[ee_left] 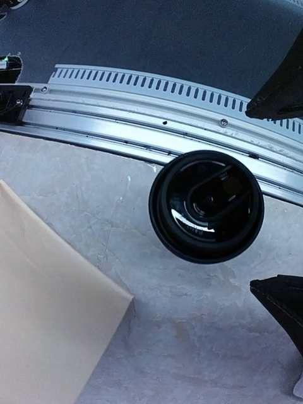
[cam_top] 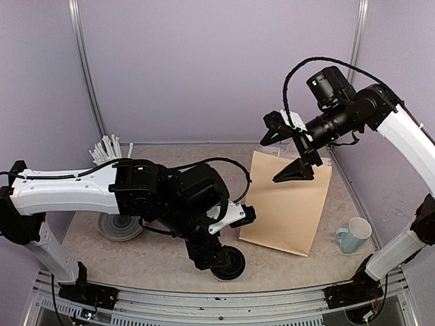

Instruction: Pack the takeout coffee

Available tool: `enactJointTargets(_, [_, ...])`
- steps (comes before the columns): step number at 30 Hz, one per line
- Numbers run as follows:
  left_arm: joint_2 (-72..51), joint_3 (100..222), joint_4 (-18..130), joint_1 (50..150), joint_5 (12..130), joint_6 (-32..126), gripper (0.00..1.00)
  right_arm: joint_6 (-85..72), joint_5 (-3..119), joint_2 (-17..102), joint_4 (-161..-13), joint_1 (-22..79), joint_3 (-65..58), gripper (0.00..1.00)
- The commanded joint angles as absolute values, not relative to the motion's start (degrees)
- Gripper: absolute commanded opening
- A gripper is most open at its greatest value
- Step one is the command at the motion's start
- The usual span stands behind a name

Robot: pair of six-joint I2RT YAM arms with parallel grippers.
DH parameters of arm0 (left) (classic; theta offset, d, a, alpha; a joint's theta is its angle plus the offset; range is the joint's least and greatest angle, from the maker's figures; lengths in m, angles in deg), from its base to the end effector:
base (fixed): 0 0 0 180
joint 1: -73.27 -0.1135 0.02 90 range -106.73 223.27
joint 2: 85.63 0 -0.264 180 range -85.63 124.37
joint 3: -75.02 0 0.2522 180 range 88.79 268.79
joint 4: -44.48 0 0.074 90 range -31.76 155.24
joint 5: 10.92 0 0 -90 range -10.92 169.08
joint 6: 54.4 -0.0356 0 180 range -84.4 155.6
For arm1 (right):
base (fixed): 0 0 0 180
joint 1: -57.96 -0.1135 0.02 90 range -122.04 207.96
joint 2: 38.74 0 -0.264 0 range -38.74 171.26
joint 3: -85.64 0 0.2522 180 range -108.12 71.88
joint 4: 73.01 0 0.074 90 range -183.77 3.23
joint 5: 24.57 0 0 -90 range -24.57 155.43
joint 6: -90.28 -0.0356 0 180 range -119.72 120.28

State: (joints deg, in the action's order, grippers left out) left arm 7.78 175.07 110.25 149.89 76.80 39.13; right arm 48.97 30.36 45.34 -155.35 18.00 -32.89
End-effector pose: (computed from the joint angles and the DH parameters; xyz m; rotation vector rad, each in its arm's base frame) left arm 0.0779 -0.3335 0.3121 1.6237 2.1657 -0.5223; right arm 0.1937 0.1890 0.4422 -1.7999 1.4441 0.6546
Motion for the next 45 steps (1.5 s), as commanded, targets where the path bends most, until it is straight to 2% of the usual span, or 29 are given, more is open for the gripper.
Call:
enactJointTargets(1, [6.46,173.72,105.67,150.09,75.92,38.68,0.83,46.99,29.79,43.82,-150.78,18.24,-29.99,0.99])
enactJointTargets(6, [7.09,173.26,104.26,150.35,75.45,38.97,0.83,46.14,31.19,44.11,-149.21,18.24,-27.87,0.99])
enactJointTargets(14, [9.97,173.63,107.10,150.44,78.88,38.87,0.84,47.78,24.88,44.05,-153.65,16.30,-22.33,0.97])
enactJointTargets(23, [8.58,170.35,105.71,149.77,80.61,39.03,0.84,48.93,29.01,40.70,-156.36,15.16,-12.20,0.92])
enactJointTargets(28, [8.22,170.16,105.18,148.68,80.26,39.44,0.83,49.06,26.30,39.53,-158.83,15.20,-12.44,0.88])
enactJointTargets(31, [9.27,171.61,106.66,148.02,79.44,39.55,0.78,49.98,24.20,38.82,-161.26,15.20,-13.42,0.87])
enactJointTargets(37, [9.84,172.79,108.70,147.99,80.81,39.65,0.80,50.07,25.21,38.29,-162.62,15.16,-9.73,0.89])
enactJointTargets(43, [9.03,172.10,108.44,147.34,81.42,40.43,0.80,47.11,31.01,36.63,-158.41,15.16,-5.15,0.82])
enactJointTargets(45, [9.10,171.85,108.40,147.28,81.66,40.68,0.80,47.01,30.83,36.50,-158.42,15.18,-4.94,0.75])
